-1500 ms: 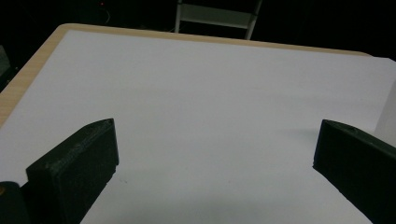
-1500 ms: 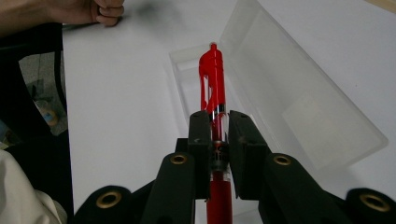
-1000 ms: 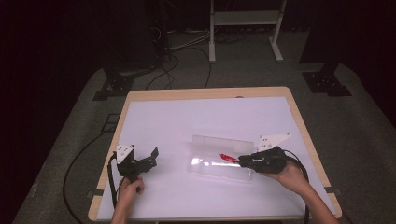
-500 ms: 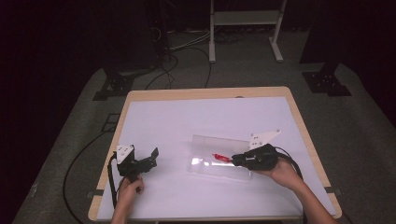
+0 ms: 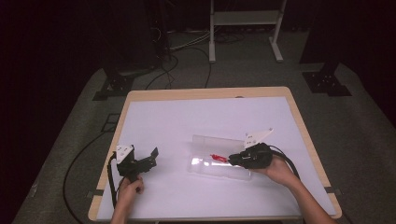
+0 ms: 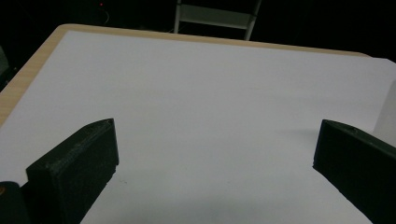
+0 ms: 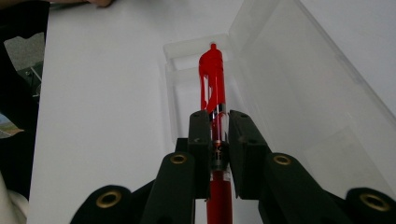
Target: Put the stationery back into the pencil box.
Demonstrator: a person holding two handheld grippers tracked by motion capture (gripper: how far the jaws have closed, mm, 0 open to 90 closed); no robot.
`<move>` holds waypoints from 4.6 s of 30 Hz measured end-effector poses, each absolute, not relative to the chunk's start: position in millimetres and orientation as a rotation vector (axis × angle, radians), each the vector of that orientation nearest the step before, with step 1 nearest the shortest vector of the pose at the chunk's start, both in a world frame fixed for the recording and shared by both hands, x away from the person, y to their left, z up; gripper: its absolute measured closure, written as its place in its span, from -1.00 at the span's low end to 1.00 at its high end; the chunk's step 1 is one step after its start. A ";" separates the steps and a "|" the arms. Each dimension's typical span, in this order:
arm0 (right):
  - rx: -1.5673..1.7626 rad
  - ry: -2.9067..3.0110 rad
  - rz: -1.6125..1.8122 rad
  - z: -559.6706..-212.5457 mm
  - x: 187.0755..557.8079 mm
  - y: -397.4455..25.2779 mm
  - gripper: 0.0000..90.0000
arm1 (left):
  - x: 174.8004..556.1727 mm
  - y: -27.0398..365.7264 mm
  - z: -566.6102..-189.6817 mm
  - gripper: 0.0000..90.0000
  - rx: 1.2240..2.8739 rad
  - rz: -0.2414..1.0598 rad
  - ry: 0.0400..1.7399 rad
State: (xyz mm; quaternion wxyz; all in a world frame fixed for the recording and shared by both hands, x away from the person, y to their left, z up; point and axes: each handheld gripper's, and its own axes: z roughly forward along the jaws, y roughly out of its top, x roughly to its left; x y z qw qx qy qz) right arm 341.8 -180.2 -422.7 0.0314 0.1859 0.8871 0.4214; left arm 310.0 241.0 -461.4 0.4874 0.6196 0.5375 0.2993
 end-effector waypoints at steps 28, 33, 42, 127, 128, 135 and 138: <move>0.555 2.806 1.243 -440.2 349.0 -167.9 0.76 | 309.8 240.3 -461.4 -1.00 1.504 0.729 1.303; 0.567 2.823 1.220 -445.6 350.8 -165.2 0.76 | 309.8 240.3 -461.4 -1.00 1.504 0.730 1.302; 0.578 2.844 1.213 -452.9 353.3 -161.7 0.76 | 309.9 240.3 -461.4 -1.00 1.504 0.730 1.302; 0.735 2.669 1.348 -418.7 322.4 -249.5 0.01 | 309.5 239.0 -461.4 -1.00 1.510 0.732 1.295; 0.738 2.664 1.349 -419.5 322.2 -251.1 0.01 | 309.5 238.9 -461.5 -1.00 1.510 0.732 1.295; 0.767 2.652 1.351 -424.0 318.8 -261.3 0.00 | 309.4 238.8 -461.4 -1.00 1.511 0.733 1.295; 0.787 2.640 1.352 -425.5 317.0 -266.5 -0.02 | 309.4 238.9 -461.4 -1.00 1.510 0.733 1.295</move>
